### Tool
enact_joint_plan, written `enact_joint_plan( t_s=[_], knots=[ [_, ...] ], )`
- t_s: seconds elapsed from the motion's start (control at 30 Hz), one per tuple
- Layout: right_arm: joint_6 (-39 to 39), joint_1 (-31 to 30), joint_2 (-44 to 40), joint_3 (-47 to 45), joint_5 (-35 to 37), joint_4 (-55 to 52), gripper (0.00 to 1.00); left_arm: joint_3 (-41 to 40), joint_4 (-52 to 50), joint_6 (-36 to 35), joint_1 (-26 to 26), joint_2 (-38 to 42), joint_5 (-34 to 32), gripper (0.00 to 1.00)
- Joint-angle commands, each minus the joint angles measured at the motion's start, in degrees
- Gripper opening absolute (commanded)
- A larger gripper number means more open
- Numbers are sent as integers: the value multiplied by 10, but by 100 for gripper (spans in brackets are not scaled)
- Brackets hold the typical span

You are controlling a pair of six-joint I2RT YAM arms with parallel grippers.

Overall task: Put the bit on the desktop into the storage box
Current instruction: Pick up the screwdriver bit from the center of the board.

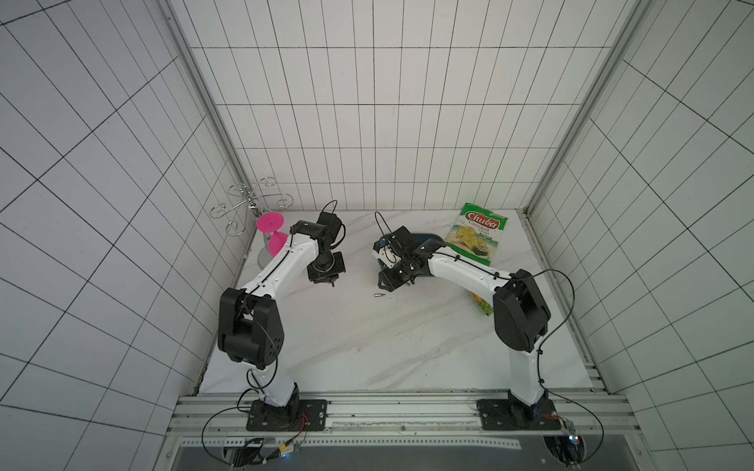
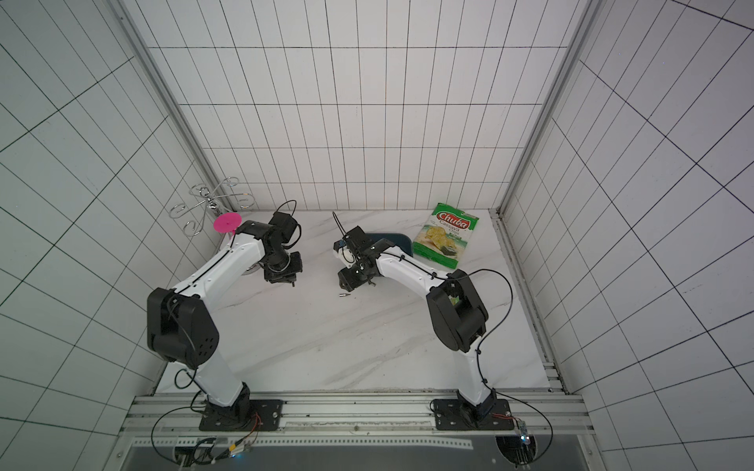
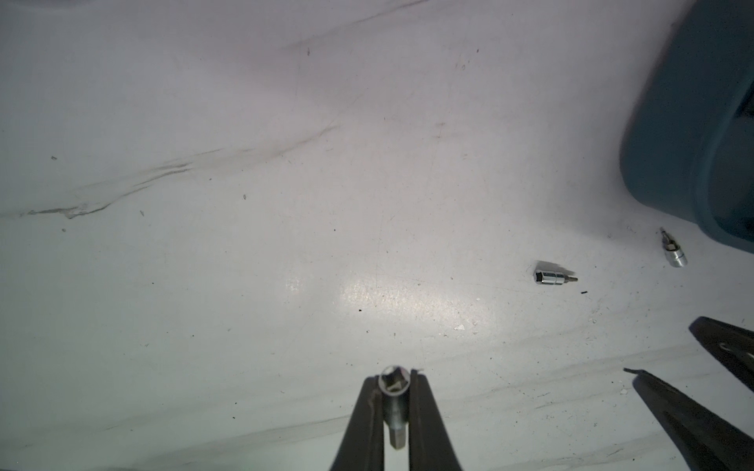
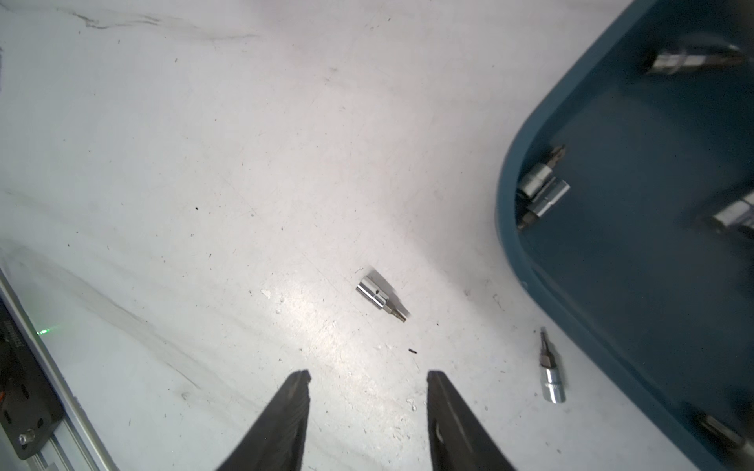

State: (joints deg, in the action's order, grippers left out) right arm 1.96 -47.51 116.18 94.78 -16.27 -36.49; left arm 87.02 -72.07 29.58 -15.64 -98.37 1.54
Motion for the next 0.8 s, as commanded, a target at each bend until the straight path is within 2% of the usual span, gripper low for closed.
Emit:
enact_joint_plan(
  t_s=[0.0,0.37,0.77],
  knots=[
    [-14,-9,27,25,0,-25,48,-12,-3,4,6,23,-2,0],
    [-32,-17,86,65,14,-49,44,-50,2,-3,30,52,-1,0],
    [-42,-23,127,97,14,-70,44,-65,6,-3,33,60,1,0]
  ],
)
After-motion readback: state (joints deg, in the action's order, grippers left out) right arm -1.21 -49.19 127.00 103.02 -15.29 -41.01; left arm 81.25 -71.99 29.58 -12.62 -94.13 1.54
